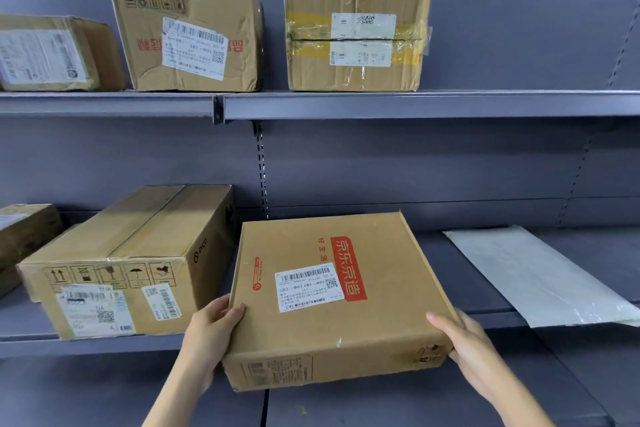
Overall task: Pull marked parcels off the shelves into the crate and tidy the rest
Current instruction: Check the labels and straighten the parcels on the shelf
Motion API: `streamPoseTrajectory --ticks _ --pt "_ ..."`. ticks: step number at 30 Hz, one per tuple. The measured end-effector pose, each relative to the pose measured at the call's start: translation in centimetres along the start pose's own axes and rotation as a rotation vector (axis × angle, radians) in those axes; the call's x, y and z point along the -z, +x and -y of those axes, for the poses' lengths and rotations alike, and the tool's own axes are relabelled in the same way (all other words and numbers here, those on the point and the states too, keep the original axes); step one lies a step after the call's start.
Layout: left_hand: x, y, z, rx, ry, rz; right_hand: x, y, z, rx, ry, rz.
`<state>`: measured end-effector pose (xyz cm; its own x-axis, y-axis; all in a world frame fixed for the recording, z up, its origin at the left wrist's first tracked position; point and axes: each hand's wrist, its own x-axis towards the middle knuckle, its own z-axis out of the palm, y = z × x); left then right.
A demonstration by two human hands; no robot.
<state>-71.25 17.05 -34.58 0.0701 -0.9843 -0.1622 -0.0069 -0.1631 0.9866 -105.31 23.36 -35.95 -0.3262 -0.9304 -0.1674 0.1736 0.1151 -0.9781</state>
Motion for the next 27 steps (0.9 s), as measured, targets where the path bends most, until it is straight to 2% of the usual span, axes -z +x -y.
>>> streamPoseTrajectory --ticks 5,8,15,19,23,27 --pt "-0.1 -1.1 -1.7 -0.107 -0.028 0.151 1.1 -0.5 -0.9 0.091 0.011 0.103" --pt "-0.2 -1.1 -2.3 -0.213 0.032 0.188 1.3 -0.5 -1.3 0.142 -0.072 0.107" --pt "-0.8 1.4 -1.6 -0.387 0.275 0.018 0.1 1.2 -0.1 0.374 -0.237 0.019" --pt "-2.2 2.7 -0.8 -0.402 0.419 -0.084 -1.2 3.0 0.6 0.386 -0.429 0.012" --pt "-2.6 4.2 0.2 -0.406 0.541 -0.119 -2.5 5.2 0.5 0.376 -0.668 -0.094" --pt "-2.9 4.7 -0.1 -0.489 0.763 -0.177 -2.9 6.1 -0.1 0.356 -0.802 -0.136"
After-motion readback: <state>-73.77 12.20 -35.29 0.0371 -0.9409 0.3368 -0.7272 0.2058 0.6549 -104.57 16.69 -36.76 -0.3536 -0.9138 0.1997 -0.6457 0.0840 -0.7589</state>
